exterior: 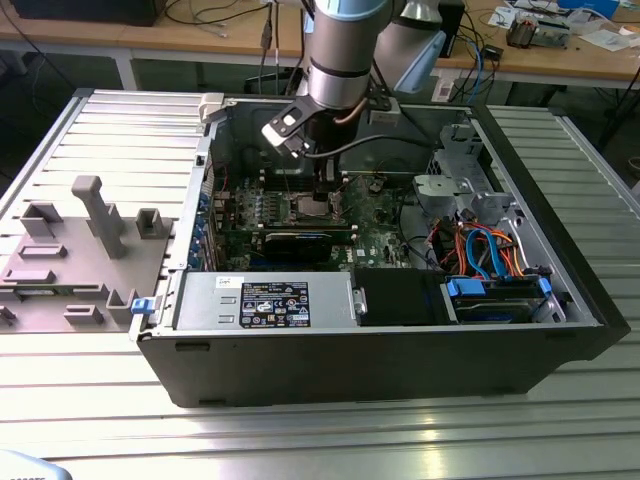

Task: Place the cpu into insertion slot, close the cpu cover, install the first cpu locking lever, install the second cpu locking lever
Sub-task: 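Place the cpu into insertion slot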

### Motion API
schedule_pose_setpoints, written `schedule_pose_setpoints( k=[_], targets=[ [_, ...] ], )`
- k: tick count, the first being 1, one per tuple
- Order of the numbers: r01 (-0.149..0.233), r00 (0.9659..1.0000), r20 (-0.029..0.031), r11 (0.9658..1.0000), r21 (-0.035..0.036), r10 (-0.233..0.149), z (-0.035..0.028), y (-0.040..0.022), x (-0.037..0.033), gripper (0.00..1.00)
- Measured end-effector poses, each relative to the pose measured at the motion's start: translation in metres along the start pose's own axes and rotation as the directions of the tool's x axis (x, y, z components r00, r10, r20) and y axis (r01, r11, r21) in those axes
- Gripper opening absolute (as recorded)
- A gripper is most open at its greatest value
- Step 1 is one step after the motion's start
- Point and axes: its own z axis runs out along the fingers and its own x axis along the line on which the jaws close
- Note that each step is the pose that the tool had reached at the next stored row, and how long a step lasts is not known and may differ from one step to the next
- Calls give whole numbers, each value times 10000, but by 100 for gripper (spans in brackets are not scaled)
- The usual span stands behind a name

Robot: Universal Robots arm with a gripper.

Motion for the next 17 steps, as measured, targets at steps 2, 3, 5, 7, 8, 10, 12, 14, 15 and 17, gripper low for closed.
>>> schedule_pose_setpoints(
  k=[2, 3, 5, 7, 8, 10, 12, 14, 15, 17],
  targets=[
    [-1, 10000, 0, 10000, 7, 1, -87, 0, -1, 11],
    [-1, 10000, 0, 10000, 10, 1, -135, 0, -1, 11],
    [0, 10000, 1, 10000, 11, 0, -186, -1, -2, 11],
    [-1, 10000, 1, 10000, 12, 1, -240, -2, -3, 11],
    [0, 10000, 0, 10000, 12, 0, -315, -3, -3, 11],
    [0, 10000, 0, 10000, 12, 0, -357, -5, -4, 11],
    [1, 10000, 1, 10000, 14, -1, -423, -5, -5, 11],
    [-1, 10000, 0, 10000, 14, 1, -460, -7, -5, 11],
    [0, 10000, 0, 10000, 15, 0, -471, -7, -5, 11],
    [0, 10000, -3, 10000, 13, 0, -475, -7, -5, 11]
  ],
)
